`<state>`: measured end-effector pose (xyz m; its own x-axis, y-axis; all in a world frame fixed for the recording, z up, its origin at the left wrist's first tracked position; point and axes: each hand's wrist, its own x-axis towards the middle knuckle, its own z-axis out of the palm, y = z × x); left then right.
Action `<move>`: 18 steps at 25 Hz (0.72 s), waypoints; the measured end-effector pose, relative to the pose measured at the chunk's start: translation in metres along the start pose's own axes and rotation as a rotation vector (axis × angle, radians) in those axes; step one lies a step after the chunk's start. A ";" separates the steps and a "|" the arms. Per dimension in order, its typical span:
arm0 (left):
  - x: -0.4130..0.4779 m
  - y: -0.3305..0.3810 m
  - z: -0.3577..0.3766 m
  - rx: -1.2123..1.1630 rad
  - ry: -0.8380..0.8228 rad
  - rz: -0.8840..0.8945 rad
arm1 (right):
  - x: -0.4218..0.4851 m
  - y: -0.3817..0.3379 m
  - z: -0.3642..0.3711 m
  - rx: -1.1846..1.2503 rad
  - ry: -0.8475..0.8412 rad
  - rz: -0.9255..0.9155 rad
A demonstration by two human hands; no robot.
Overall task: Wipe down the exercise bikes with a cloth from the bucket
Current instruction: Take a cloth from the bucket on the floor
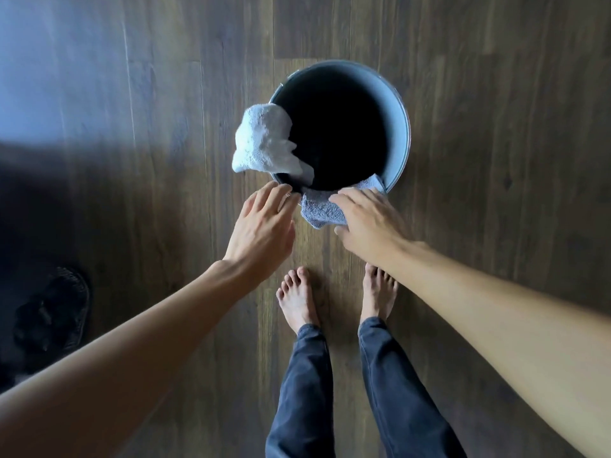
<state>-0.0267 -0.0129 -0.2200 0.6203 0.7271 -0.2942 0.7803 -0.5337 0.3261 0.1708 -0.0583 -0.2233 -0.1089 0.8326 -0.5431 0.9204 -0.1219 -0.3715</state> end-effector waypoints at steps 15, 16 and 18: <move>0.017 -0.023 0.024 0.050 0.057 0.124 | 0.024 0.011 0.015 -0.081 0.001 -0.026; 0.016 -0.022 0.024 0.049 0.057 0.121 | 0.023 0.011 0.015 -0.080 0.008 -0.023; 0.013 -0.020 0.024 0.058 0.053 0.112 | 0.021 0.011 0.018 -0.078 0.038 -0.025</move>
<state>-0.0322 -0.0028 -0.2516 0.7000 0.6824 -0.2105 0.7106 -0.6360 0.3010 0.1716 -0.0515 -0.2525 -0.1190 0.8550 -0.5048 0.9442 -0.0598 -0.3238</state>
